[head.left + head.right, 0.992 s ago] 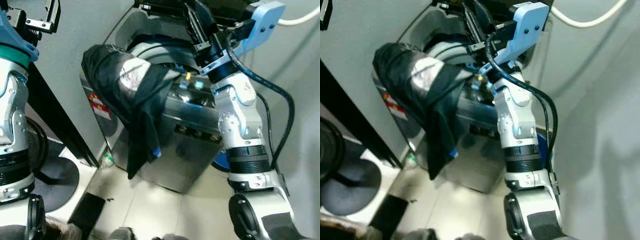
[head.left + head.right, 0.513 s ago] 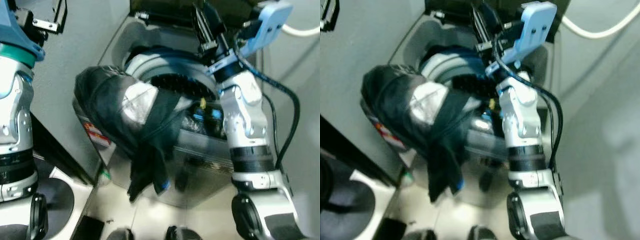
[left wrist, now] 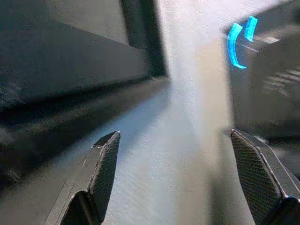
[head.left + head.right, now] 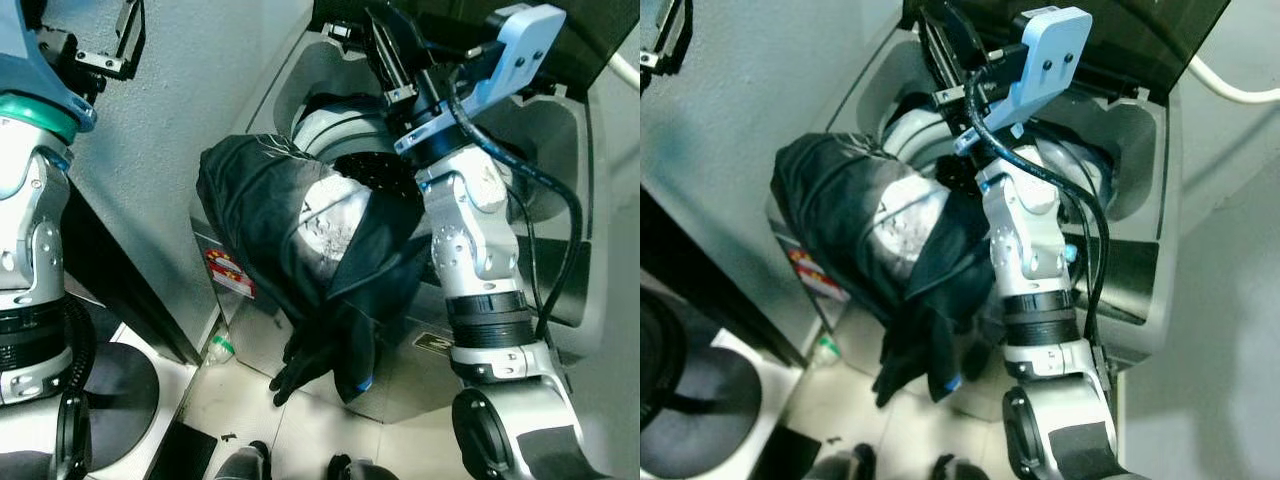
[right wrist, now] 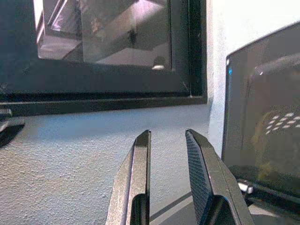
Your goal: Clothes washing
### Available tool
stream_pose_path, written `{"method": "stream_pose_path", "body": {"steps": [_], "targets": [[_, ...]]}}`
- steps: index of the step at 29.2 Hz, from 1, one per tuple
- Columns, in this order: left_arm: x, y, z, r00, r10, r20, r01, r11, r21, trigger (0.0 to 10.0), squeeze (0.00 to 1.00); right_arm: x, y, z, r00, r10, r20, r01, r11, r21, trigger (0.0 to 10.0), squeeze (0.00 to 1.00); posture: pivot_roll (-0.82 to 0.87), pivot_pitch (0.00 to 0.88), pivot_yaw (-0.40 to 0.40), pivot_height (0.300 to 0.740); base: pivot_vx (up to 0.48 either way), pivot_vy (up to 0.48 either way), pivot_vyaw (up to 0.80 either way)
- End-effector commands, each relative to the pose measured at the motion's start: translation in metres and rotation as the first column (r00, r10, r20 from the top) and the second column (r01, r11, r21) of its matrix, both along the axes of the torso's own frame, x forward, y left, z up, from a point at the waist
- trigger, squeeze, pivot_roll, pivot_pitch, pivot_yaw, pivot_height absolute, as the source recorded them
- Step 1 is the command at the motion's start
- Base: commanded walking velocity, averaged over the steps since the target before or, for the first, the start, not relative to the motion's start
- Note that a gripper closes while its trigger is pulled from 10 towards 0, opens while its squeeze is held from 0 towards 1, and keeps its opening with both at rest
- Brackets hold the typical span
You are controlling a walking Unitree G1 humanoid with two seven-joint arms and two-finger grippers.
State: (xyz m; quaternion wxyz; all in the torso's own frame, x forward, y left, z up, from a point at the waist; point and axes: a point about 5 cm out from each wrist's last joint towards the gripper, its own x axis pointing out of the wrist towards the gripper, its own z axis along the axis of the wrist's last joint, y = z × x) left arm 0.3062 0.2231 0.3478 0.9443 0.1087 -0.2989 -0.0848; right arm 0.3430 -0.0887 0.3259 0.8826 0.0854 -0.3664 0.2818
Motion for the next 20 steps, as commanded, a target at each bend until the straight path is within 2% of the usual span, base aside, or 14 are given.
{"method": "stream_pose_path", "body": {"steps": [1,2,3,5,6,7,8,11,14,16,19,20], "targets": [[-0.004,-0.008,-0.007,0.993,-0.1,-0.068,0.104,0.994,0.047,10.0,0.0,0.0,-0.003,-0.002,1.0,-0.013,0.01,0.013,1.0,-0.019,10.0,0.0,0.16,0.059,0.016,0.74,0.0,0.0,0.0],[-0.013,-0.01,-0.015,0.973,-0.183,-0.144,0.201,0.972,0.122,10.0,0.0,-0.001,-0.003,-0.004,1.0,0.001,0.014,0.0,0.999,-0.054,10.0,0.0,0.16,0.066,0.02,0.74,0.0,0.0,0.0],[-0.013,-0.01,-0.015,0.973,-0.183,-0.144,0.201,0.972,0.122,10.0,0.0,-0.001,-0.003,-0.004,1.0,0.001,0.014,0.0,0.999,-0.054,10.0,0.0,0.16,0.066,0.02,0.74,0.0,0.0,0.0],[-0.029,-0.006,-0.043,0.911,-0.24,-0.335,0.338,0.901,0.271,10.0,0.0,-0.003,-0.002,-0.007,0.999,0.045,0.015,-0.043,0.994,-0.1,10.0,0.0,0.16,0.066,0.02,0.74,0.0,0.0,0.0],[-0.033,-0.001,-0.056,0.884,-0.227,-0.409,0.367,0.878,0.306,10.0,0.0,-0.004,-0.002,-0.009,0.997,0.075,0.008,-0.073,0.991,-0.112,10.0,0.0,0.16,0.066,0.02,0.74,0.0,0.0,0.0],[-0.033,-0.001,-0.056,0.884,-0.227,-0.409,0.367,0.878,0.306,10.0,0.0,-0.004,-0.002,-0.009,0.997,0.075,0.008,-0.073,0.991,-0.112,10.0,0.0,0.16,0.066,0.02,0.74,0.0,0.0,0.0],[-0.034,0.005,-0.065,0.875,-0.195,-0.443,0.361,0.873,0.328,10.0,0.0,-0.006,0.0,-0.011,0.994,0.109,0.0,-0.108,0.987,-0.122,10.0,0.0,0.18,0.078,0.021,0.74,0.0,0.0,0.0],[-0.033,0.013,-0.083,0.858,-0.138,-0.495,0.336,0.879,0.337,10.0,0.0,-0.013,0.009,-0.025,0.982,0.188,-0.016,-0.186,0.947,-0.264,10.0,0.0,0.19,0.08,0.017,0.74,0.0,0.0,0.0],[-0.033,0.013,-0.088,0.851,-0.132,-0.508,0.341,0.875,0.344,10.0,0.0,-0.014,0.011,-0.029,0.98,0.198,-0.021,-0.195,0.933,-0.302,10.0,0.0,0.19,0.08,0.017,0.74,0.0,0.0,0.0],[-0.035,0.007,-0.099,0.817,-0.177,-0.549,0.385,0.877,0.289,10.0,0.0,-0.013,0.017,-0.045,0.985,0.168,-0.028,-0.163,0.886,-0.434,10.0,0.0,0.18,0.079,0.019,0.74,0.0,0.0,0.0],[-0.035,0.002,-0.103,0.8,-0.232,-0.553,0.411,0.884,0.223,10.0,0.0,-0.013,0.029,-0.071,0.992,0.126,-0.024,-0.112,0.762,-0.638,10.0,0.0,0.17,0.081,0.02,0.74,0.0,0.0,0.0],[-0.035,0.002,-0.103,0.8,-0.232,-0.553,0.411,0.884,0.223,10.0,0.0,-0.013,0.029,-0.071,0.992,0.126,-0.024,-0.112,0.762,-0.638,10.0,0.0,0.17,0.081,0.02,0.74,0.0,0.0,0.0]]}}
